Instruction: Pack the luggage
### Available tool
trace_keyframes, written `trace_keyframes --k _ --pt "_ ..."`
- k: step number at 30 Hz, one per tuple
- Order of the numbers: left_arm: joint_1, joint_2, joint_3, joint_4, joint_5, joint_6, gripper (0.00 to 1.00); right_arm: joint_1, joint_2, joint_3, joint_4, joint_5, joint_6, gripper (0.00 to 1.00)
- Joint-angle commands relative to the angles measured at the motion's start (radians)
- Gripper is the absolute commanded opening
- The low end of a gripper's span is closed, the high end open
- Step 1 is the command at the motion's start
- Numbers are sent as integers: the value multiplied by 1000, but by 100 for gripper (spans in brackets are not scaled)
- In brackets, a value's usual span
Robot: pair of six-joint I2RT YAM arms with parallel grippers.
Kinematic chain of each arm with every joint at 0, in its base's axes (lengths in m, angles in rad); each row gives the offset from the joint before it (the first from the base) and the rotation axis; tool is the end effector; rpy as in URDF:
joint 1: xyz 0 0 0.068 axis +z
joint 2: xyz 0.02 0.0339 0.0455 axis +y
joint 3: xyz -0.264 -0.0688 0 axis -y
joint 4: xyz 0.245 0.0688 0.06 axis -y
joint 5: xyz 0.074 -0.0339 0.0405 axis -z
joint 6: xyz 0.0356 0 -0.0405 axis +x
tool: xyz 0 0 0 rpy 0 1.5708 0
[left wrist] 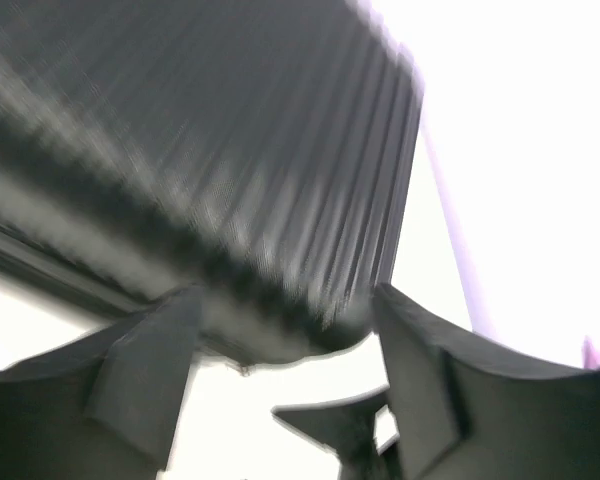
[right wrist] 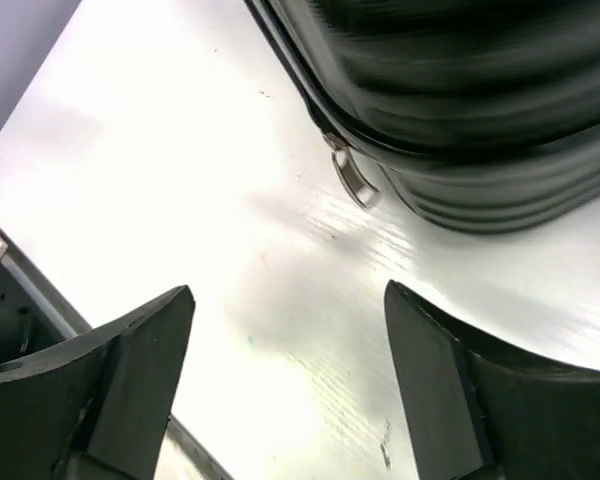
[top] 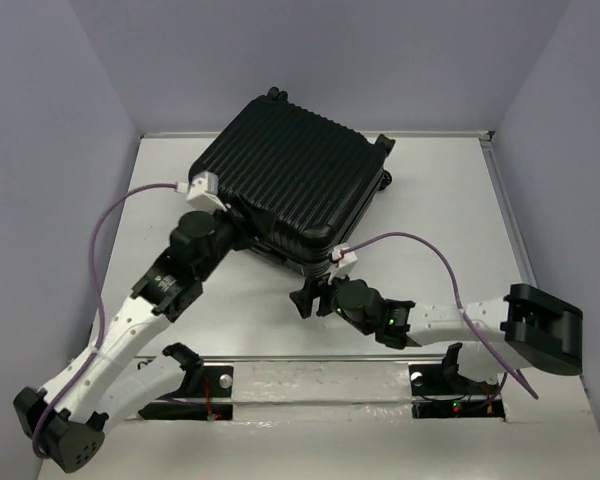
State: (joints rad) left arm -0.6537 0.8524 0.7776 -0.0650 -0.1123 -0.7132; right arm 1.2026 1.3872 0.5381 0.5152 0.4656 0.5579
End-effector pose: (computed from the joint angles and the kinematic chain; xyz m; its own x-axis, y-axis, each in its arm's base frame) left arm 0.1639 -0.1205 0.3385 -0.4214 -0.4962 -0.7591 0.3180 0.7031 -0.6361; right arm 0.1152 0.2542 0.1941 -0.4606 0.1204 -0.8794 -0.5153 0.7705 0.3753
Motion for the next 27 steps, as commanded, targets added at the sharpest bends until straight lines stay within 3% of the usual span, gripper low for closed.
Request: trace_keyframes --k 1,2,5,6,8,9,12,16,22,27 --pt "166 -35 205 -156 -7 156 84 6 -154 -29 -150 -27 69 85" --pt "221 -17 274 -180 -4 193 88 6 -174 -17 -218 -18 80 84" --pt "339 86 380 -190 0 242 91 -3 -240 25 -331 22 79 65" --pt "376 149 400 -185 34 247 91 -26 -273 36 -355 43 80 31" --pt "458 210 440 -157 94 230 91 -69 -304 57 -429 47 83 7" --pt "545 262 446 -142 194 215 87 -93 -319 60 -464 41 80 7" --pt "696 359 462 -61 305 140 80 -248 -375 66 -489 -42 60 7" --pt "784 477 491 17 312 68 58 -443 -378 89 -489 -138 20 7" --pt "827 698 592 56 349 17 50 -629 -203 192 -478 -254 -6 7" --pt "848 937 809 -39 422 26 47 -738 -57 301 -457 -332 -9 7"
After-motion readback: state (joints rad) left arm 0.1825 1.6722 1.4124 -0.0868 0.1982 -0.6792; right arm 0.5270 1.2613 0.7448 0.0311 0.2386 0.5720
